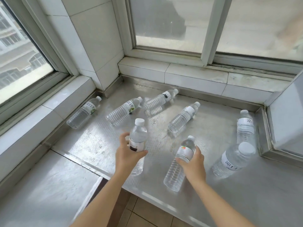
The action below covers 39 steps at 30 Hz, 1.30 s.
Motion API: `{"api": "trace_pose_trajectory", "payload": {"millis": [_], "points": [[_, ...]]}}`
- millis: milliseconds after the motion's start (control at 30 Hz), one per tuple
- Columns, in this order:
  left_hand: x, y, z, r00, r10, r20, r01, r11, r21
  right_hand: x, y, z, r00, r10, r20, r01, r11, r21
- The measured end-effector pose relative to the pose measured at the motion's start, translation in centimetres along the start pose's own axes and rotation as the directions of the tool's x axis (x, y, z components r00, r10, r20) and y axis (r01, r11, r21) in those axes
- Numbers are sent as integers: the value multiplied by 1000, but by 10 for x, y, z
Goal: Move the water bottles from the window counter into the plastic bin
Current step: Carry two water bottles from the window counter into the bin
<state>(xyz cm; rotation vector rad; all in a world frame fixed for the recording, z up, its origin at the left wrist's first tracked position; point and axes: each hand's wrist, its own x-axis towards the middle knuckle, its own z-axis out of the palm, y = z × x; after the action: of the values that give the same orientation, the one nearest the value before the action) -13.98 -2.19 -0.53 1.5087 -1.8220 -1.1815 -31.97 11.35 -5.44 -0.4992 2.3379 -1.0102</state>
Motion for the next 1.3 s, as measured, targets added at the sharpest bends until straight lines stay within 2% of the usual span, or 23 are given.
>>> {"api": "trace_pose_trajectory", "payload": {"millis": [67,133,300,433,733,1033,1133,1300], "points": [[-4,4,12,1000,-21,9,21,1000,-23,6,1,5,991,128,44,-134,979,154],[-7,5,19,999,-38,13,38,999,-31,10,4,13,980,187,67,-198,948,249],[-11,12,21,999,-46,3,46,998,-31,11,0,23,980,191,48,-197,940,278],[-12,19,18,1000,-27,12,27,999,-36,13,-2,17,974,217,70,-227,902,367],[-20,45,2,990,75,116,-70,996,-46,-15,-15,-11,993,119,-1,-102,855,509],[-46,63,-22,949,206,237,-174,973,-150,-96,-39,-60,968,-12,-250,134,870,474],[-58,70,-28,918,268,292,-216,956,-197,-130,-40,-70,940,-7,-342,175,869,463],[-82,79,-35,823,384,418,-309,921,-237,-191,-35,-80,880,38,-474,210,863,459]]}}
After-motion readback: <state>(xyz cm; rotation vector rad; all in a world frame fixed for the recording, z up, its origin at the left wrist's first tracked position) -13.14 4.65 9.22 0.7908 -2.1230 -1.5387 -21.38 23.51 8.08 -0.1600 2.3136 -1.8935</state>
